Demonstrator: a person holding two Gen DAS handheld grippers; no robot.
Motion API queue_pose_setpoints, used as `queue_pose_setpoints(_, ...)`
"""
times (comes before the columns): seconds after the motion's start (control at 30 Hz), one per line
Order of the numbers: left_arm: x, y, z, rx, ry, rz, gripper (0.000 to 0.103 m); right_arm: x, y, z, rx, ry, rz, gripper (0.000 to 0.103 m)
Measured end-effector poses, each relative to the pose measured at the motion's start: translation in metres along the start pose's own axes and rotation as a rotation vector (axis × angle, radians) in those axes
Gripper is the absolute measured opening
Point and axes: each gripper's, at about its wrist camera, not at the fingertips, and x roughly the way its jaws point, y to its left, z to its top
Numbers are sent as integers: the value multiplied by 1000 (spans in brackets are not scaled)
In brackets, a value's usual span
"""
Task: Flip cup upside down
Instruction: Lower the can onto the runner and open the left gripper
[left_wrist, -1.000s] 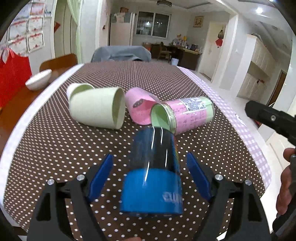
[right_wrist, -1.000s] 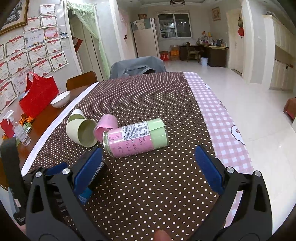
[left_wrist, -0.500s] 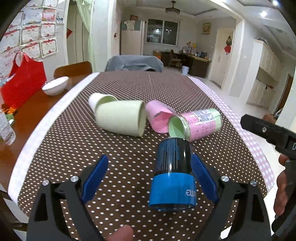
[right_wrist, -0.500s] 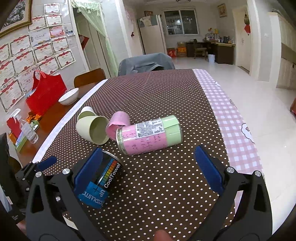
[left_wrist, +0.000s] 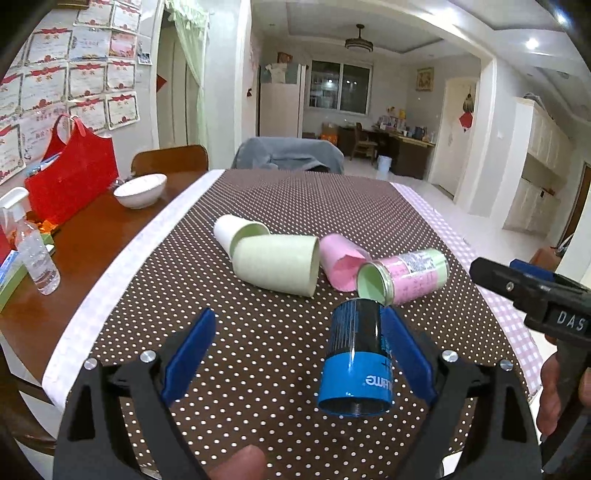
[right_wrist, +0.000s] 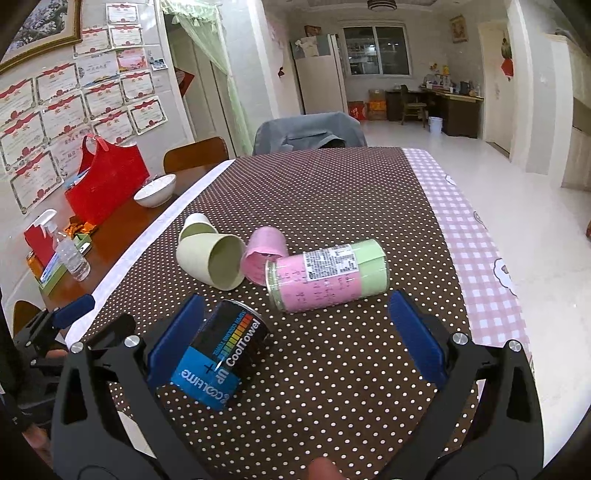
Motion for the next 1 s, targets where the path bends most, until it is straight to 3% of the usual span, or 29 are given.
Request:
queue_pose_setpoints(0.4,-27,18,0,-30,-68,47,90,-6,18,2,-26,1,24,97)
queue_pose_setpoints(1.0,-36,39,-6,-57,-86,80,90,-1,31,-3,-39,41,46,97)
